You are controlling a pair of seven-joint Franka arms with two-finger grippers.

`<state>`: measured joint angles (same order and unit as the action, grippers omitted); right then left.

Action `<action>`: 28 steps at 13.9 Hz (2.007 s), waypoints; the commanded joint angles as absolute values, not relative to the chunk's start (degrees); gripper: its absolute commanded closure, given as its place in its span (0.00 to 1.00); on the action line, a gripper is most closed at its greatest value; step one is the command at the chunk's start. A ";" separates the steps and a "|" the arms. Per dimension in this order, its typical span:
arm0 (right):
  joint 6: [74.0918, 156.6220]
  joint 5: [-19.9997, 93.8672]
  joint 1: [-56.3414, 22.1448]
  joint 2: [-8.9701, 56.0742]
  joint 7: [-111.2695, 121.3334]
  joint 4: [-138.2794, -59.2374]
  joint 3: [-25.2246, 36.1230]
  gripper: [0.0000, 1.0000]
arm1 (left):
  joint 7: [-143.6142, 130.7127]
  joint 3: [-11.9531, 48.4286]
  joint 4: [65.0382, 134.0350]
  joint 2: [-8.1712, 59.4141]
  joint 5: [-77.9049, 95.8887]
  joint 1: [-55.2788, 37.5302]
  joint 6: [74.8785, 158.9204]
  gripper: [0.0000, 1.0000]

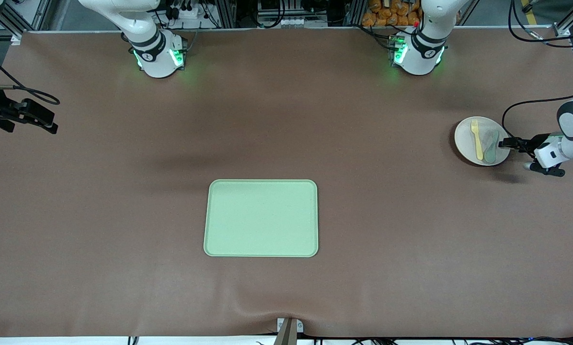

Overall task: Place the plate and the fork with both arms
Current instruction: 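Lower the left gripper onto the plate rim and close it, then lift the plate with the left gripper and carry it toward the tray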

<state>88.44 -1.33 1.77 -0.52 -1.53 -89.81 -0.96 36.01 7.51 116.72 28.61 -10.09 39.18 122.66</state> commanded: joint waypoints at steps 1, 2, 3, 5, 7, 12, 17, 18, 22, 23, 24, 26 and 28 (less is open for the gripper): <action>88.24 -2.29 2.20 -0.62 -0.79 -90.00 -1.23 0.00 | 36.83 7.82 117.42 28.39 -11.43 39.64 123.84 0.51; 88.24 -2.20 2.20 -0.62 -0.79 -90.00 -1.23 0.00 | 36.83 7.82 117.42 28.39 -11.43 39.64 123.84 0.66; 88.24 -2.28 2.28 -0.62 -0.88 -90.00 -1.23 0.00 | 36.83 7.91 117.42 28.39 -11.43 39.64 123.84 0.85; 88.24 -2.20 2.29 -0.62 -0.79 -90.00 -1.14 0.00 | 36.83 7.91 117.42 28.39 -11.43 39.55 123.84 1.00; 88.24 -2.29 2.46 -0.62 -0.79 -90.00 -1.14 0.00 | 36.83 8.17 117.42 28.39 -11.51 39.46 123.84 1.00; 88.24 -2.20 2.64 -0.62 -0.70 -90.09 -1.14 0.00 | 37.62 9.84 116.46 27.08 -11.25 39.46 123.40 1.00; 88.24 -2.29 2.72 -0.62 -0.62 -90.18 -1.05 0.00 | 37.53 13.62 110.67 25.40 -0.73 39.46 117.00 1.00; 88.24 -2.29 2.72 -0.70 -0.62 -90.18 -1.05 0.00 | 37.09 14.32 109.35 25.40 0.69 39.46 115.85 1.00; 88.33 -2.29 2.81 -0.53 -0.62 -90.09 -0.97 0.00 | 32.98 16.95 104.69 25.66 5.53 39.03 112.59 1.00; 88.24 -2.29 2.81 -0.35 -0.62 -90.09 -0.97 0.00 | 30.52 18.18 103.72 25.66 5.54 38.94 111.89 1.00; 88.24 -2.29 3.25 -0.26 -0.62 -90.09 -0.97 0.00 | 28.15 19.32 102.67 25.93 5.54 38.85 111.28 1.00; 88.24 -2.29 3.43 -0.26 -0.79 -90.00 -0.97 0.00 | 23.67 20.74 101.34 26.45 5.54 36.93 111.01 1.00; 88.15 -2.29 3.51 -0.26 -0.62 -90.00 -0.97 0.00 | 18.48 20.74 100.29 26.54 5.71 32.98 110.92 1.00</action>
